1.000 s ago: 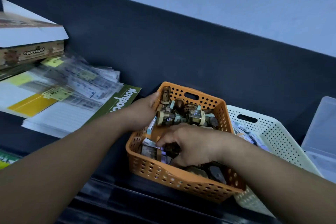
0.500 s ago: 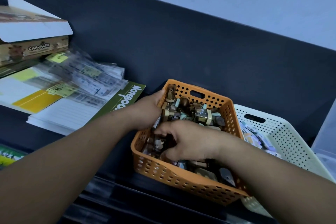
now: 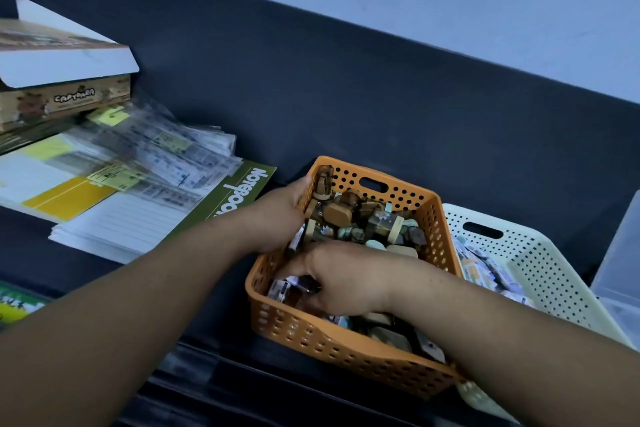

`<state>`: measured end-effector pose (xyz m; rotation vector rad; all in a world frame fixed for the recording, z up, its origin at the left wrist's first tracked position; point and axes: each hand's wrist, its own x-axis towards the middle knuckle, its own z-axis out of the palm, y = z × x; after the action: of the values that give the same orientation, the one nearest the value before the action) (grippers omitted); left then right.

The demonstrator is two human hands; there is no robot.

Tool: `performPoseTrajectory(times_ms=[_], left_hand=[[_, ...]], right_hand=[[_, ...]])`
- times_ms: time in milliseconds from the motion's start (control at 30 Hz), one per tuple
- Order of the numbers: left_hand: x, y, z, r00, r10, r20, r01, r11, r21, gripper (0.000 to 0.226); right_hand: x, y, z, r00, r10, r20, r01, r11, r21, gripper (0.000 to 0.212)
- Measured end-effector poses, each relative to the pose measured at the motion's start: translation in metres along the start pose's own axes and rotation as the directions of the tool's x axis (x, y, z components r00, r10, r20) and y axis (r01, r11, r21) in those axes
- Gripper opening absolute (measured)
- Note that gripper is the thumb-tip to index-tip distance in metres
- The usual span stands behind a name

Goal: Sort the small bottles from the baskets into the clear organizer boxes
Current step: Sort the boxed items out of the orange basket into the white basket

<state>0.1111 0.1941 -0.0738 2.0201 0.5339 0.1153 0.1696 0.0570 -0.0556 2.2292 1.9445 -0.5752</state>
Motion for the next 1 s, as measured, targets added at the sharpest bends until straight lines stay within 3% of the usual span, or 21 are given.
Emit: performPoseTrajectory(times_ms=[100,267,467,600,700,867,1000], left_hand=[[-0.001,0.002,0.001,1.000,0.006,-0.006,-0.006,1.000,0.004,0.073],[-0.002,0.003,0.002,1.000,0.022,-0.020,-0.022,1.000,0.001,0.073],[-0.002,0.003,0.001,0.999,0.036,-0.016,-0.035,0.999,0.029,0.071],[-0.002,0.002,0.001,0.999,0.034,-0.025,-0.033,0.999,0.040,0.071],[-0.001,0.002,0.001,0.999,0.029,-0.035,-0.028,0.999,0.028,0.070],[-0.002,0.000,0.001,0.999,0.037,-0.024,-0.036,0.999,0.032,0.072],[-0.007,0.006,0.000,0.999,0.037,-0.008,-0.037,0.999,0.011,0.072]], right_hand=[[0.008,0.004,0.004,1.000,-0.015,0.008,0.015,0.998,0.069,0.048],[0.013,0.002,0.007,0.999,-0.025,-0.030,0.026,0.999,0.039,0.045],[0.016,0.000,0.011,0.997,0.028,-0.067,-0.013,0.976,0.217,0.037],[0.014,0.000,0.008,0.985,0.058,-0.161,0.024,0.885,0.465,0.028],[0.009,0.002,0.004,0.982,0.058,-0.177,0.046,0.846,0.531,0.018],[0.003,0.010,-0.001,0.983,0.076,-0.166,0.027,0.839,0.543,0.030],[-0.016,0.021,-0.015,0.948,0.164,-0.273,0.040,0.788,0.614,0.028]])
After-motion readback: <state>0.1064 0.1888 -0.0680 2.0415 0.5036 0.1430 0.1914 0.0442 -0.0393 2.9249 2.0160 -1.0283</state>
